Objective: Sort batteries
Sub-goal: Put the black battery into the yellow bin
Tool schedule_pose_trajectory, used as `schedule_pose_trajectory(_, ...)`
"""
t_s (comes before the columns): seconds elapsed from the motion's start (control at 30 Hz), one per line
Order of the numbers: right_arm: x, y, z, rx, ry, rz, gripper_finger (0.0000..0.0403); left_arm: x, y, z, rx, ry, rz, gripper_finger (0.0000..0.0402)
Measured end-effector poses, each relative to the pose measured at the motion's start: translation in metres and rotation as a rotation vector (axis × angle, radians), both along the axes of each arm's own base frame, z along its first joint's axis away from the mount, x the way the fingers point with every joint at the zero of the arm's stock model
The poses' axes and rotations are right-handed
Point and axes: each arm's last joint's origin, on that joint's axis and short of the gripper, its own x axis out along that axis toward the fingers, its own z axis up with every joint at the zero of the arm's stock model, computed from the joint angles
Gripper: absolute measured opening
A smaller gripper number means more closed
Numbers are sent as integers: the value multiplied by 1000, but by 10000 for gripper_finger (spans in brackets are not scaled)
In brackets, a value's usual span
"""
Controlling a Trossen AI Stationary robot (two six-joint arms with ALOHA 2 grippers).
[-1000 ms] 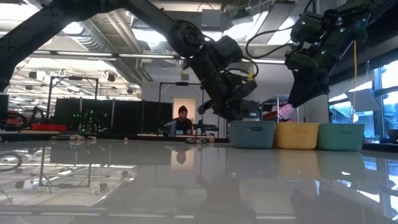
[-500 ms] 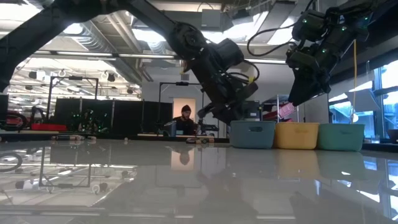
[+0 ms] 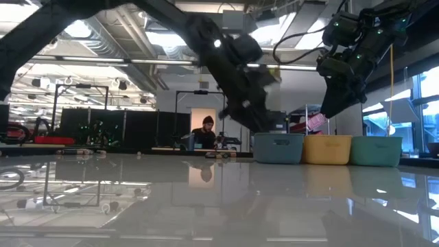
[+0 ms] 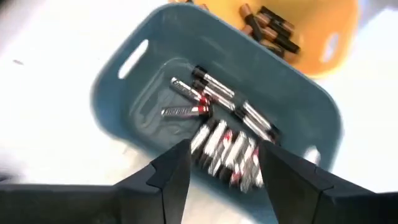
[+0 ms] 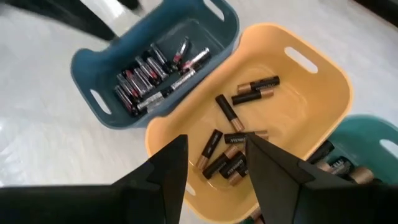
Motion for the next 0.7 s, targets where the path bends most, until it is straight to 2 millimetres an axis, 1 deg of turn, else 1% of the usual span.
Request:
schedule_pose_trajectory(0.17, -1, 1, -1, 7, 11, 0, 162, -25, -1, 37, 160, 114, -43, 166)
schedule_pose_trajectory(0.2, -1, 1, -1, 7, 11, 1, 163, -31, 1, 42, 186, 144, -62, 163)
schedule_pose_trajectory(0.27, -1, 0, -1, 5, 9, 1, 162, -44, 6, 46, 222, 234, -102, 159)
schedule_pose_trajectory(0.33, 0, 0, 0, -2, 2, 4, 162, -56, 17, 41, 222, 332, -148, 156)
schedule_pose_trajectory(0.37, 1, 0, 1, -9, -7, 6, 163, -61, 24, 35, 215, 380, -168, 155)
schedule_pose_trajectory(0.47, 3, -1, 2, -23, -30, 7, 162, -78, 48, 18, 196, 444, -227, 155)
schedule_pose_trajectory(0.53, 3, -2, 3, -28, -36, 6, 163, -87, 63, 11, 168, 423, -257, 155)
schedule_pose_trajectory(0.6, 3, -2, 2, -26, -33, 7, 163, -94, 76, 7, 148, 381, -267, 155)
schedule_pose_trajectory(0.7, 1, -1, 1, -15, -16, 7, 163, -100, 89, 6, 146, 342, -272, 155)
